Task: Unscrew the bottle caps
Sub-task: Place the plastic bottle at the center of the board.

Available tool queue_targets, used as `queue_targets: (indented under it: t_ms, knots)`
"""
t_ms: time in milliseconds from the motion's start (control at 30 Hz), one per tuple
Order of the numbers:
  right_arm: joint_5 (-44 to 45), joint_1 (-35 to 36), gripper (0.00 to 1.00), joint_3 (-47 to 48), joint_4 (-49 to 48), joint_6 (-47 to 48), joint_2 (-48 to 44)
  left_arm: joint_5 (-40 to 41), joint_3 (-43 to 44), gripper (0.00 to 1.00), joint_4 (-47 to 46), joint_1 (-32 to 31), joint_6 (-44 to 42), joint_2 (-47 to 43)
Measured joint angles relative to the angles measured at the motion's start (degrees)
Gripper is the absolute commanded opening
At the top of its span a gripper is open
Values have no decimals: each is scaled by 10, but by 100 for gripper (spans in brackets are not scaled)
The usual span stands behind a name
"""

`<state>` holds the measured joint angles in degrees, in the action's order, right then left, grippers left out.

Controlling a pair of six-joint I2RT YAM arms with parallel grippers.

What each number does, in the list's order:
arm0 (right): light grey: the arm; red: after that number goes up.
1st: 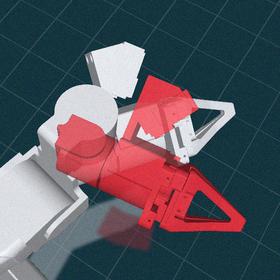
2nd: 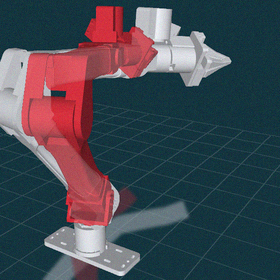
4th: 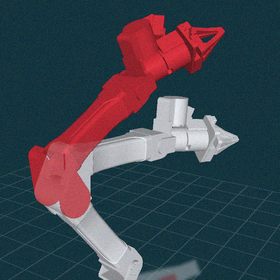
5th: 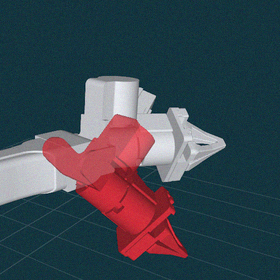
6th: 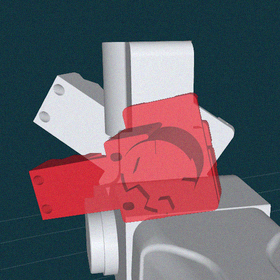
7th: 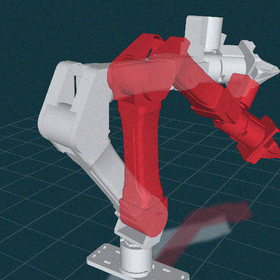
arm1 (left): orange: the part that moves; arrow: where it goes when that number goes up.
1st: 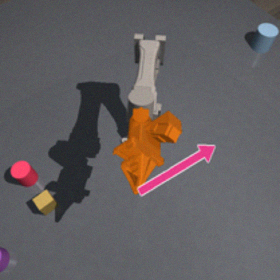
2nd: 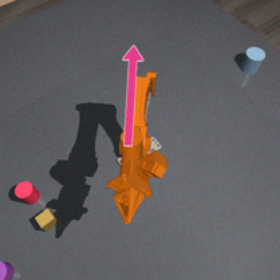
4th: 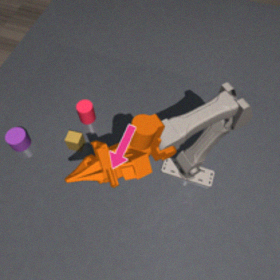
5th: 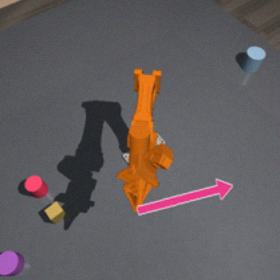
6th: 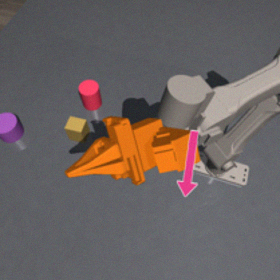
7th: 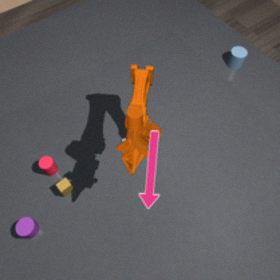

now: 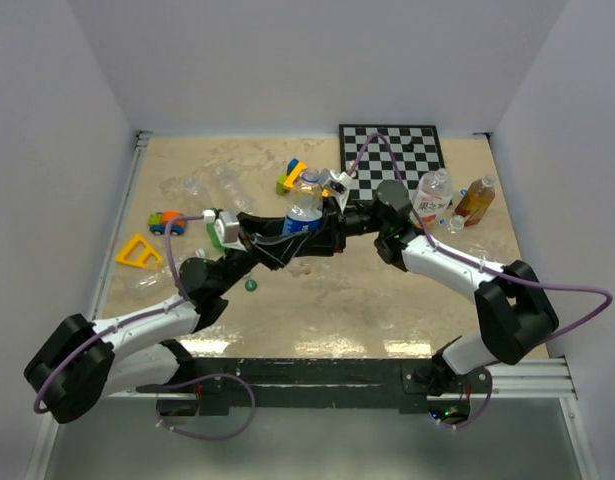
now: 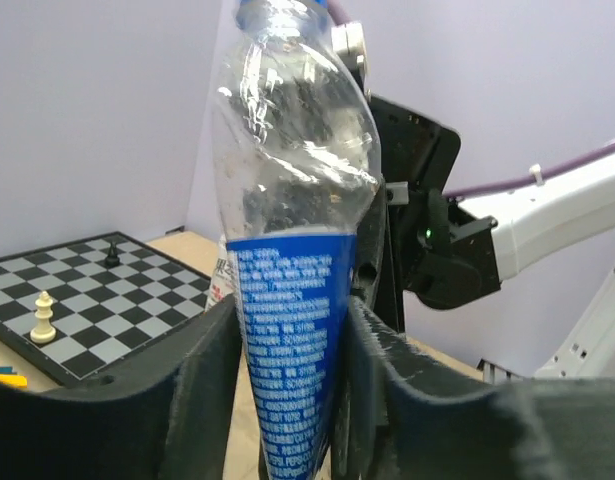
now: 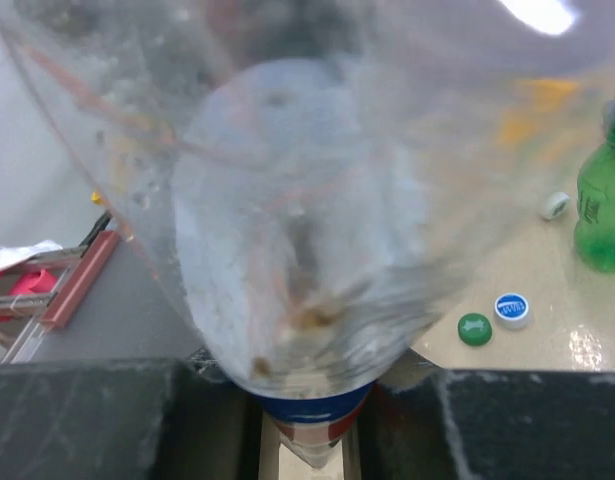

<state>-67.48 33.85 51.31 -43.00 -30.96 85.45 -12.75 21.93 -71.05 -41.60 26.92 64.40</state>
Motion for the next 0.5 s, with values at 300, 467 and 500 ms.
queue_targets:
  t_ms: [300, 467, 500]
  knots:
    - [2, 2, 13, 9, 100, 88, 0, 31, 45, 98, 144, 12, -47, -167]
    - [9, 3, 14, 34, 196, 187, 0, 10, 173, 98, 348, 35, -81, -180]
    - [9, 3, 14, 38, 211, 205, 0, 0, 213, 98, 409, 41, -89, -167]
